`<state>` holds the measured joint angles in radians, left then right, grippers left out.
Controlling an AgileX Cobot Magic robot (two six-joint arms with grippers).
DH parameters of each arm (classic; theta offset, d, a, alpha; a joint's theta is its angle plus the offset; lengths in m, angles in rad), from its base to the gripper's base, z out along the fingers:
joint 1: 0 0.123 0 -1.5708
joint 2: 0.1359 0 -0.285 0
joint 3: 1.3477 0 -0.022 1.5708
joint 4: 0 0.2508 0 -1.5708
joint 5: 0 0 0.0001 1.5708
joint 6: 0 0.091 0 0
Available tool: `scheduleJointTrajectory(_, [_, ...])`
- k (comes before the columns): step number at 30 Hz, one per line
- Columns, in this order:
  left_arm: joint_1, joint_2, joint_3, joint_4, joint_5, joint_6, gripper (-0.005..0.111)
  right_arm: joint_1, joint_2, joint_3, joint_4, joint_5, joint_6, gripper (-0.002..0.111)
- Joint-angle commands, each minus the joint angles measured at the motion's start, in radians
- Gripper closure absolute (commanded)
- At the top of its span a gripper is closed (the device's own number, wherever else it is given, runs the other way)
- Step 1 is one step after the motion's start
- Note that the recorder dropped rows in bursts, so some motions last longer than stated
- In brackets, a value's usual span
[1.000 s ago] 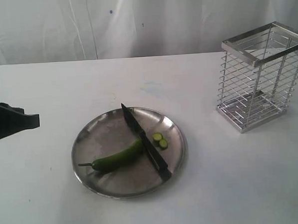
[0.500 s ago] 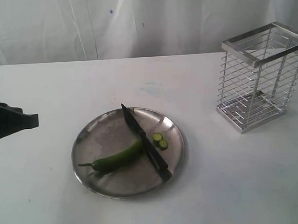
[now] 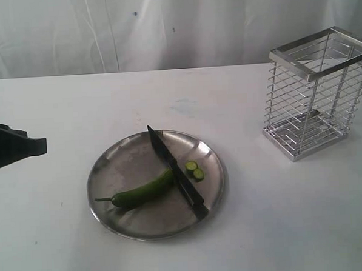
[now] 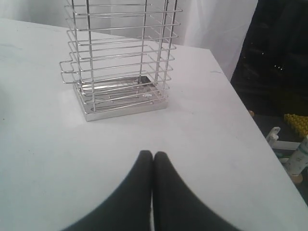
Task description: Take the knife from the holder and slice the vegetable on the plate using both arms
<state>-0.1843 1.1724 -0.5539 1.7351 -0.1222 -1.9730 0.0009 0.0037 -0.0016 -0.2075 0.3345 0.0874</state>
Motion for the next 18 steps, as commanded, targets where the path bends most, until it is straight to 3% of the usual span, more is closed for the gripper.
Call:
scheduleJointTrajectory(1, [0.001,-0.009,0.006,0.009,0.010,0.003,0.107,-0.001,-0.004,0.002,-0.006,0.000,-0.004,0.108])
scheduleJointTrajectory(6, [-0.001,-0.066,0.006,0.009,0.017,0.003,0.107,-0.002,-0.004,0.002,-0.014,-0.026,-0.004,0.108])
scheduleJointTrajectory(18, [-0.001,-0.742,0.006,0.009,0.017,0.003,0.107,-0.001,-0.004,0.002,-0.010,-0.021,-0.004,0.108])
